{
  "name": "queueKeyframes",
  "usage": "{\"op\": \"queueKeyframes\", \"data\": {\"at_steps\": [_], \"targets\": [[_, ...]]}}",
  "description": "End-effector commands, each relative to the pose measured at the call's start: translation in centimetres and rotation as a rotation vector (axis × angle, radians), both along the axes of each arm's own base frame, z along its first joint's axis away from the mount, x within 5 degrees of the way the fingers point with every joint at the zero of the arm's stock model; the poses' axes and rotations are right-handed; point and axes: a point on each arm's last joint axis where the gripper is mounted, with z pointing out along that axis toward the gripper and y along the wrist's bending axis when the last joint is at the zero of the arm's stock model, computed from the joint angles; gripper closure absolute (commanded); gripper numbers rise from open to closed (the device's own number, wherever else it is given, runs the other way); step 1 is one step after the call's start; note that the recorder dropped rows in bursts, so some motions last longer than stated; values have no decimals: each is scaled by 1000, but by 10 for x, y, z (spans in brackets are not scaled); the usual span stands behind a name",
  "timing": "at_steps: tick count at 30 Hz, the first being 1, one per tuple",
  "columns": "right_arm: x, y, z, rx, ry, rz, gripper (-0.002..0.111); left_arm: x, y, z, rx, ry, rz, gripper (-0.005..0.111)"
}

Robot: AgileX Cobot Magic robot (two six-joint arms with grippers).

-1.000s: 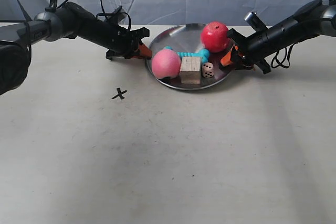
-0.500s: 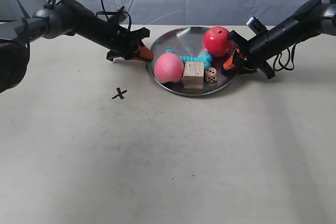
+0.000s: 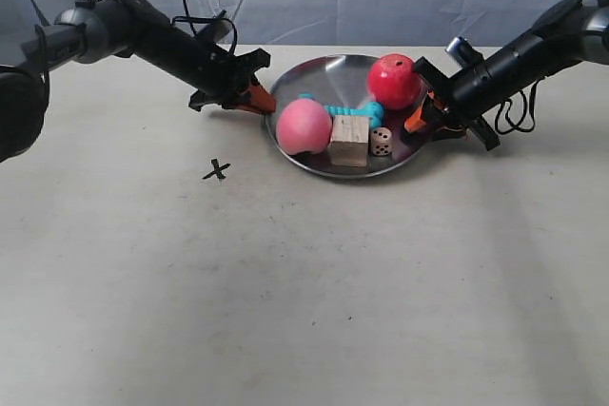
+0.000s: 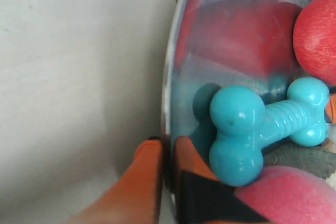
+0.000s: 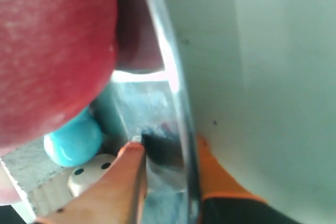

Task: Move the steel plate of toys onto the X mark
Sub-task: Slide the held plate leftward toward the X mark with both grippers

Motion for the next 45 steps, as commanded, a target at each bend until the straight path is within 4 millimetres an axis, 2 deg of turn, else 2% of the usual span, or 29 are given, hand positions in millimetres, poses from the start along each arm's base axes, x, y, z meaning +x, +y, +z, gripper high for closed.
{"op": "queueKeyframes", "data": {"at_steps": [1,8,14,24,34,40,45], "targets": [[-3,5,-4,-29,27,32,108,-10,-19,47,-126,-23,-75,107],[-2,16,-4,-15,30,41,108,-13,-15,64,-104,-43,-90,107],[-3,40,0,-10,23,86,108,-16,-12,63,-55,1,-98,107],[-1,41,12,4,-4,76,108,-16,-7,57,24,42,-68,107],[-3,40,10,-24,31,66,108,-16,2,47,161,87,-27,107],[-6,52,7,-42,41,100,108,-17,3,46,175,96,-22,107],[-5,52,12,-32,30,93,108,-16,7,46,185,108,-1,107]]}}
